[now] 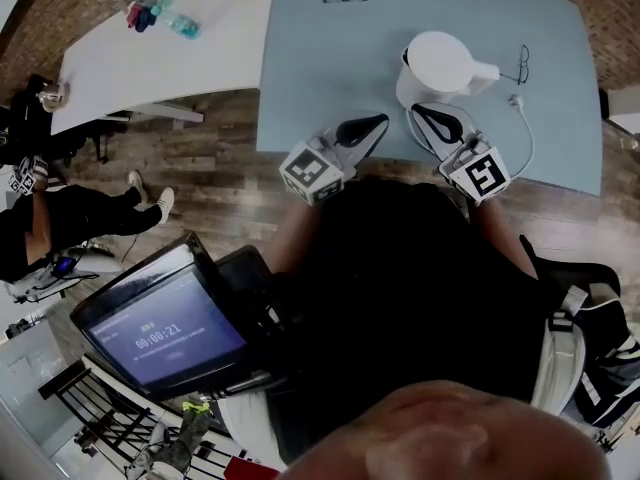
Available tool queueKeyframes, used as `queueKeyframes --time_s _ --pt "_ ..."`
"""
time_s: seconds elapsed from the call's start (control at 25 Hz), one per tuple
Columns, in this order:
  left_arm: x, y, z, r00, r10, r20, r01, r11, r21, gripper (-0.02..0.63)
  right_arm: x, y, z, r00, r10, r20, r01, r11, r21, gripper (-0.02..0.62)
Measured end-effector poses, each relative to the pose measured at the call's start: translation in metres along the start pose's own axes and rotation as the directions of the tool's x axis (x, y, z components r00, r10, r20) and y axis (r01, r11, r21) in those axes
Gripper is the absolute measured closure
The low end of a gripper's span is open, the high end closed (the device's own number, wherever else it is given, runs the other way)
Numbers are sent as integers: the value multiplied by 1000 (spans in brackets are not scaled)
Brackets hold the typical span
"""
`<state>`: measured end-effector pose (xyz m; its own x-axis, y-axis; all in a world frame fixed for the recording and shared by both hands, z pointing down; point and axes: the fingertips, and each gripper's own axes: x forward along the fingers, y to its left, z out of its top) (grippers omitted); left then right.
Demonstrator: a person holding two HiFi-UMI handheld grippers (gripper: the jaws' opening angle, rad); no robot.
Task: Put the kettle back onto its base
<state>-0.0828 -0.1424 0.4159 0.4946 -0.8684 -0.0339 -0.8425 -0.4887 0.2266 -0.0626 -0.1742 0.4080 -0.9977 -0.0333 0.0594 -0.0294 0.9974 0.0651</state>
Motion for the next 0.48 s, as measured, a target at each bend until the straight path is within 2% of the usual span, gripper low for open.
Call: queueKeyframes --time_s 0.2,0.36,0.48 --pt "-13 2 -16 1000 17 -20 -17 1000 23 604 5 11 -15 1000 24 5 -24 1000 10 594" --pt "-21 11 5 999 19 -27 -19 1000 15 604 20 9 -3 999 29 -25 -28 999 29 594" --pt "-31 13 2 999 20 -38 -19 999 29 604 27 17 -6 999 38 -19 -38 999 23 594"
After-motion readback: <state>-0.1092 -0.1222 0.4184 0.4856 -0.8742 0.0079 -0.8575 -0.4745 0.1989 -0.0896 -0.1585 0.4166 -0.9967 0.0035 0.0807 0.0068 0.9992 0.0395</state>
